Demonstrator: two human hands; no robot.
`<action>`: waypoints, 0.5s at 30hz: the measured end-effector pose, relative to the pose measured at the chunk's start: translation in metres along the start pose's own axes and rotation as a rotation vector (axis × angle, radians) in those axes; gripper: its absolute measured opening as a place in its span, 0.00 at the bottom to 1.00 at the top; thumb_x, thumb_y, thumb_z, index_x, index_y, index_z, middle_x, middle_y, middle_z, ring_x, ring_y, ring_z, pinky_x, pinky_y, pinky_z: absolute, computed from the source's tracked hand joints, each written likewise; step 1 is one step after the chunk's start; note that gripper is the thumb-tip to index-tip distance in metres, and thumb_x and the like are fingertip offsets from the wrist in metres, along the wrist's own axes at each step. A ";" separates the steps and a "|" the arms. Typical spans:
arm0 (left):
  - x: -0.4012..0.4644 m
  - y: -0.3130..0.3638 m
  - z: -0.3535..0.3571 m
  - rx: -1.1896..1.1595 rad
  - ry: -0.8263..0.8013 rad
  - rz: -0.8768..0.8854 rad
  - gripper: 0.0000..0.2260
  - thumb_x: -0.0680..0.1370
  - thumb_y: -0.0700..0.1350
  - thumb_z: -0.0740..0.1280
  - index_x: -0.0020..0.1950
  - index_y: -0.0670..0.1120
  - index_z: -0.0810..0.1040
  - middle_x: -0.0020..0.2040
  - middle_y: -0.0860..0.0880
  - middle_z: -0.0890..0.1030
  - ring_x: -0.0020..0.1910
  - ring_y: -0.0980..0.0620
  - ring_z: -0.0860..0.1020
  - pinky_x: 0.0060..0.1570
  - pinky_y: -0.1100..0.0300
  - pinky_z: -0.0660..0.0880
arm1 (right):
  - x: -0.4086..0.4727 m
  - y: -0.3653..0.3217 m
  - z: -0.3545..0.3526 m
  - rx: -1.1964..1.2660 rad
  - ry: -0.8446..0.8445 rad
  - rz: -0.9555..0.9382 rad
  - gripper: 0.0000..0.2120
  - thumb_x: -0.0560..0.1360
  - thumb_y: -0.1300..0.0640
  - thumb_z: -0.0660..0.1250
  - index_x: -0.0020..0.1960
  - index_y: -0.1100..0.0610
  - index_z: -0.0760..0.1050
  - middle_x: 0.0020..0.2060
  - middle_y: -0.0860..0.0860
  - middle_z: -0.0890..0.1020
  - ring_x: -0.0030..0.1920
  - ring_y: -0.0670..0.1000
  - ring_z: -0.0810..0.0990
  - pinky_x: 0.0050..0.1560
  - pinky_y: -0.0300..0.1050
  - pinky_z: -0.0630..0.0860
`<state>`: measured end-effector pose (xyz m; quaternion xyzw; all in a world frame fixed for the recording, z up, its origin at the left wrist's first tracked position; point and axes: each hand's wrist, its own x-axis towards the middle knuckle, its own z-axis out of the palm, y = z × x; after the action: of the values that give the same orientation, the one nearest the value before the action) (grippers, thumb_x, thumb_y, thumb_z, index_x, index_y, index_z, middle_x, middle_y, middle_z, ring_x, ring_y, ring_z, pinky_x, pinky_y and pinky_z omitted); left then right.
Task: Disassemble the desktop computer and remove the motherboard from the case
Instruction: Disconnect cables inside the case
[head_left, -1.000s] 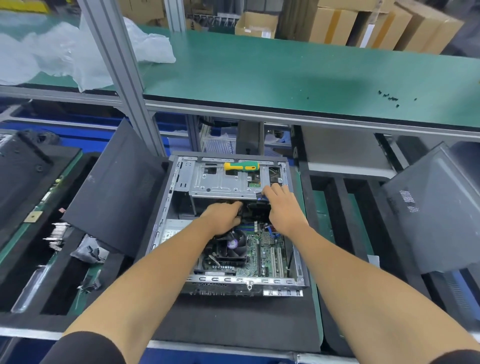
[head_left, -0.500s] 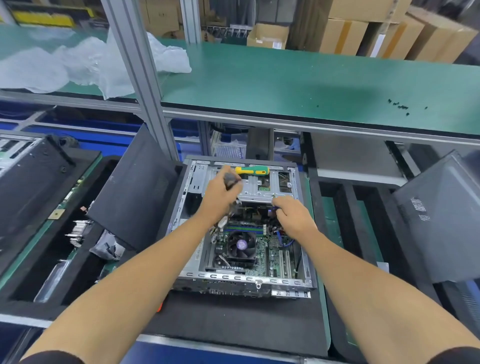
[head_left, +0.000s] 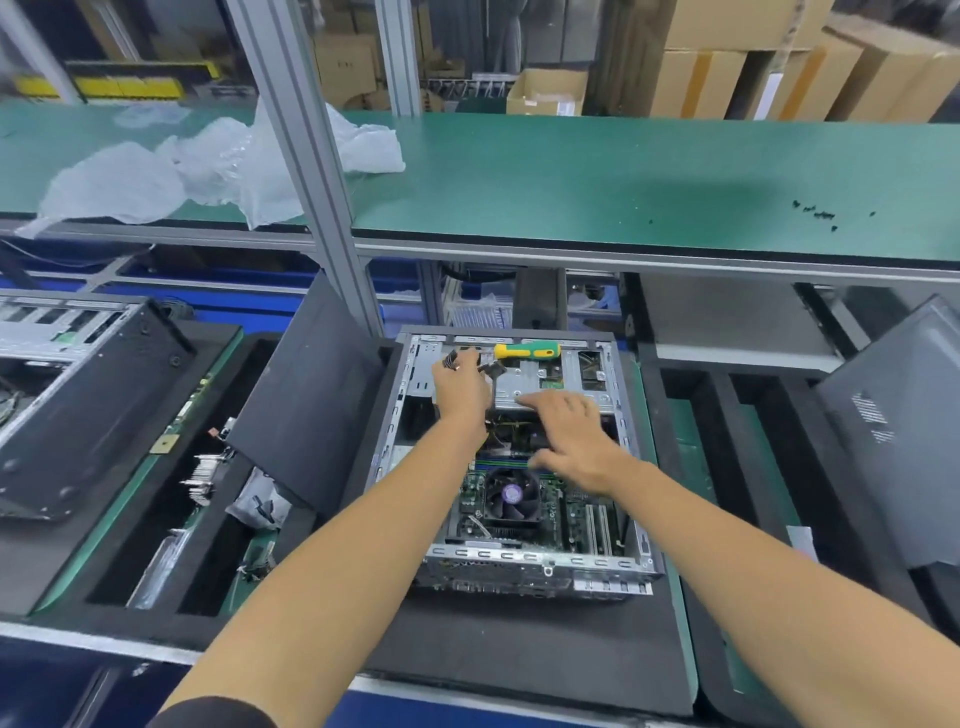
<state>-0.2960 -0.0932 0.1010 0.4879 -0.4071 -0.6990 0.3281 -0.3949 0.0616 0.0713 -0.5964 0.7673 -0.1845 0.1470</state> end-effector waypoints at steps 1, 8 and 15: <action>-0.004 -0.002 0.004 0.027 0.022 0.018 0.14 0.80 0.50 0.65 0.60 0.44 0.68 0.43 0.44 0.74 0.38 0.47 0.72 0.41 0.52 0.71 | 0.003 -0.012 -0.001 0.112 -0.010 0.029 0.40 0.70 0.37 0.61 0.78 0.47 0.56 0.73 0.50 0.67 0.72 0.53 0.61 0.71 0.59 0.61; -0.021 -0.001 0.034 0.082 -0.141 -0.009 0.18 0.81 0.59 0.65 0.62 0.48 0.69 0.47 0.44 0.80 0.40 0.47 0.81 0.39 0.53 0.78 | 0.016 -0.039 -0.022 0.845 0.042 0.171 0.31 0.73 0.55 0.63 0.73 0.50 0.54 0.58 0.46 0.75 0.47 0.41 0.76 0.50 0.38 0.74; -0.064 -0.011 0.082 0.275 -0.452 0.176 0.18 0.83 0.59 0.61 0.68 0.56 0.61 0.59 0.48 0.78 0.60 0.48 0.78 0.59 0.45 0.77 | -0.014 -0.017 -0.052 0.951 0.382 0.378 0.23 0.79 0.52 0.56 0.73 0.45 0.61 0.65 0.50 0.77 0.56 0.51 0.80 0.54 0.51 0.78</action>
<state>-0.3547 -0.0133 0.1330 0.3225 -0.6017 -0.6971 0.2191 -0.3998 0.0772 0.1256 -0.2719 0.7061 -0.5864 0.2892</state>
